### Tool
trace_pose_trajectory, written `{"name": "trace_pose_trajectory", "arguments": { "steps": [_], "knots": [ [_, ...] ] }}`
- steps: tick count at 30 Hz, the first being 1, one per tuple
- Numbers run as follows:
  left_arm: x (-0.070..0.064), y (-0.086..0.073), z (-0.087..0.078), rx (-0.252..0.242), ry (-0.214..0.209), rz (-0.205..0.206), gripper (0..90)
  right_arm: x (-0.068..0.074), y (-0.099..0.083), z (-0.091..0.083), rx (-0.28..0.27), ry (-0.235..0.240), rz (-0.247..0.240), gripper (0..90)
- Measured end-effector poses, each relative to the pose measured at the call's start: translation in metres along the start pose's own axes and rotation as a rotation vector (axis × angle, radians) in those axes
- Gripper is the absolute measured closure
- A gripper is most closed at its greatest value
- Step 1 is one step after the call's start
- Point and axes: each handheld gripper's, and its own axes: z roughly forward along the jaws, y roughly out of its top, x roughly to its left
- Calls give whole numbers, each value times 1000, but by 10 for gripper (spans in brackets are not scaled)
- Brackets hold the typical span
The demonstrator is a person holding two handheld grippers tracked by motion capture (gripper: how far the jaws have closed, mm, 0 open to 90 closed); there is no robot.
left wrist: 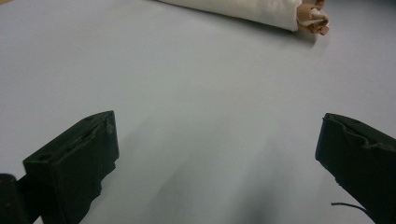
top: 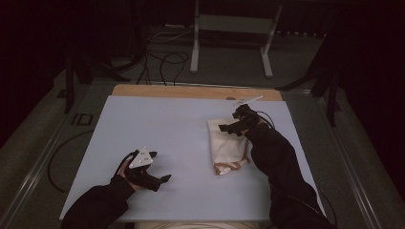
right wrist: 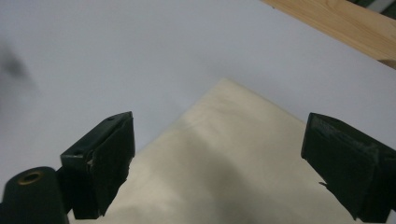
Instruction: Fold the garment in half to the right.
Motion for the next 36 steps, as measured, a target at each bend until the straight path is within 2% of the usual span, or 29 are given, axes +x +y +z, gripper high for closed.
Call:
{"name": "trace_pose_trajectory", "arguments": {
  "steps": [16,23,27,30,34,36],
  "knots": [
    [0,1,-1,3,0,8,0,32,-35,-29,-64,21,-60,94],
    [-1,1,-1,3,1,10,0,42,-65,-44,-104,28,-59,94],
    [-1,1,-1,4,-2,11,0,45,-80,-47,-104,13,-60,92],
    [-1,1,-1,4,-2,11,0,47,-91,-50,-128,2,-54,92],
    [-1,1,-2,3,0,12,0,52,-105,-52,-127,10,-55,91],
    [-1,1,-2,4,2,10,0,55,-111,-52,-113,-7,-55,91]
  ]
}}
